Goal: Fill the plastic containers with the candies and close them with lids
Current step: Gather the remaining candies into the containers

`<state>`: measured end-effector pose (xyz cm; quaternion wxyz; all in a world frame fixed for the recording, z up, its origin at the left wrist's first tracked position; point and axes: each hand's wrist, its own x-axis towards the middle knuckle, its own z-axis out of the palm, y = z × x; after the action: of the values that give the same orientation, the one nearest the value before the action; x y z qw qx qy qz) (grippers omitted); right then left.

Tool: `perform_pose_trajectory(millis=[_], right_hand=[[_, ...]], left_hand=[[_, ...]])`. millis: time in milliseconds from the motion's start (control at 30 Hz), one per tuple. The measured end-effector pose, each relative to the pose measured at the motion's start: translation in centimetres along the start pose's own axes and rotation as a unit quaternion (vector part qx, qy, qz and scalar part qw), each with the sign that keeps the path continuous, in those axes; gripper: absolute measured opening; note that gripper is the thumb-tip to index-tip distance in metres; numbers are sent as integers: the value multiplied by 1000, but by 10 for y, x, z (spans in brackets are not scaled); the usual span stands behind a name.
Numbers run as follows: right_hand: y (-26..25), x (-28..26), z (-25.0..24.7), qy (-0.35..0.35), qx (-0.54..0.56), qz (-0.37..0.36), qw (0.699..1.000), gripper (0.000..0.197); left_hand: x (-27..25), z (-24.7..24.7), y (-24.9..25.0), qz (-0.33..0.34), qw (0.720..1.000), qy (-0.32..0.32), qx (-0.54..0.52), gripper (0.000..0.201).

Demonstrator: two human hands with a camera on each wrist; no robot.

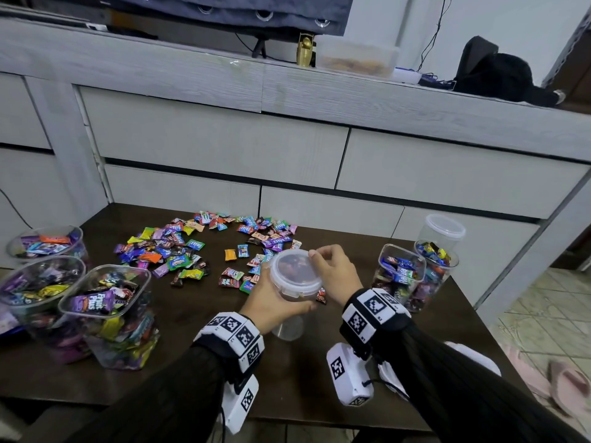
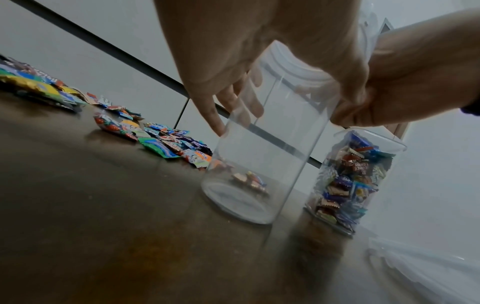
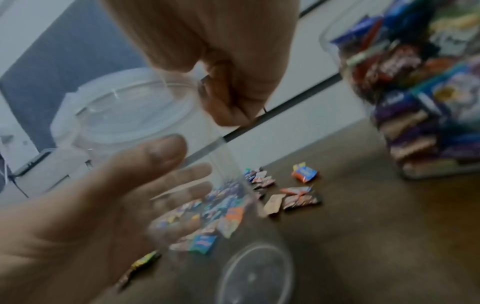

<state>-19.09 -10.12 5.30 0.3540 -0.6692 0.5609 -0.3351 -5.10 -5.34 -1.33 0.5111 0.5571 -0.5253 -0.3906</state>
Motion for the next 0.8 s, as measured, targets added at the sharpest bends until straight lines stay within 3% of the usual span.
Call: perform_pose_trajectory(millis=[100,200,367,467,533,633,800], right_hand=[[2,2,1,15,84,39,996,32],[4,10,-4,-7,3,4,1000,28],[1,24,-22,-24,-102,-12,994,47],[1,29,-20,-31,-92,-16,995,43],[0,28,-16,-43,-65,-21,997,37],[-3,24,-17,-49,-67,-12,996,45],[-7,13,-18,-41,-216,11,975,57]], left_hand=[[0,1,-3,1,1000,0,0,106],[-1,-5,-1,1,998,-47,44,117],[0,-27,5,22,981,-135,139,105],[-1,-29,5,47,973,-157,163,101],[-3,-26,4,54,973,-150,168,97],[-4,-20,-1,57,981,-111,150,105],[-5,-11,1,21,983,-95,153,105]])
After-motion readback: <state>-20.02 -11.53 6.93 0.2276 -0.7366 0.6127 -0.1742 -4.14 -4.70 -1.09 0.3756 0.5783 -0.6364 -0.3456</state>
